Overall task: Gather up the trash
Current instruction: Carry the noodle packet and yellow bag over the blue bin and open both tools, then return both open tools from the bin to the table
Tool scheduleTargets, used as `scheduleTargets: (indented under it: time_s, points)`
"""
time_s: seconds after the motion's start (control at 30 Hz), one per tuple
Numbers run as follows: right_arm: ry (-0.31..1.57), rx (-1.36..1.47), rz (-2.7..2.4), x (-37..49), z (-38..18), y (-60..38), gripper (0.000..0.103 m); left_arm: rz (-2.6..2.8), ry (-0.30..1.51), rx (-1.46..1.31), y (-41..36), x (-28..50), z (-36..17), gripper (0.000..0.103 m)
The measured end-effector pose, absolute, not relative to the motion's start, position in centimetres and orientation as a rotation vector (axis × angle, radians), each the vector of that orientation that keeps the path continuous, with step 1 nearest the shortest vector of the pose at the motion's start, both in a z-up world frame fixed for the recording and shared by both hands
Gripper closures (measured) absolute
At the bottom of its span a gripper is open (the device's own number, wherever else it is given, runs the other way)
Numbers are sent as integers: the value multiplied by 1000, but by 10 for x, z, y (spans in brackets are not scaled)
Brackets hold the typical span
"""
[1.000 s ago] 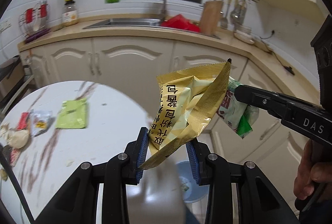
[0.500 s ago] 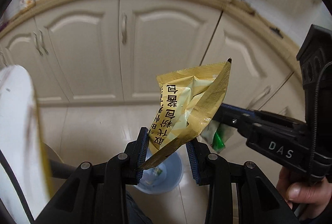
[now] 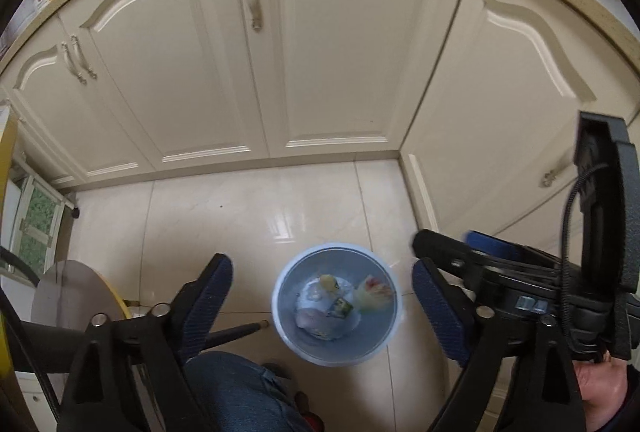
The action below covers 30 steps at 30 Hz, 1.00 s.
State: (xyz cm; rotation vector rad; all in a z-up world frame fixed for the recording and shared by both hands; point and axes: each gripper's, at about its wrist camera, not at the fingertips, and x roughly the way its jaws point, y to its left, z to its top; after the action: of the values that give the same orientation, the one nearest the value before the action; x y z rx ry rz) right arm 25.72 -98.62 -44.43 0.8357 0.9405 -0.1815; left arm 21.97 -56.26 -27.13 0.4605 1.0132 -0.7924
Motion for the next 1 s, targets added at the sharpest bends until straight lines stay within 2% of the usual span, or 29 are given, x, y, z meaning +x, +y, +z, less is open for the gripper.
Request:
scheduleTargets:
  time_s: [0.07,0.43,0.7,1.0]
  points:
    - [928,850,-199,253,-446,-989,0,-772,1007,467,-569,221,-273,12]
    - [917,774,-322,247,-402,-983,0,-741,873,412,-529,187,-225,9]
    - [832,678,-332,246,-331,-954,0,-715,737,317,-446,138,-149,4]
    - [723,533,-250,263,-241,-880,0,-606,629,210,-339,111,-98,4]
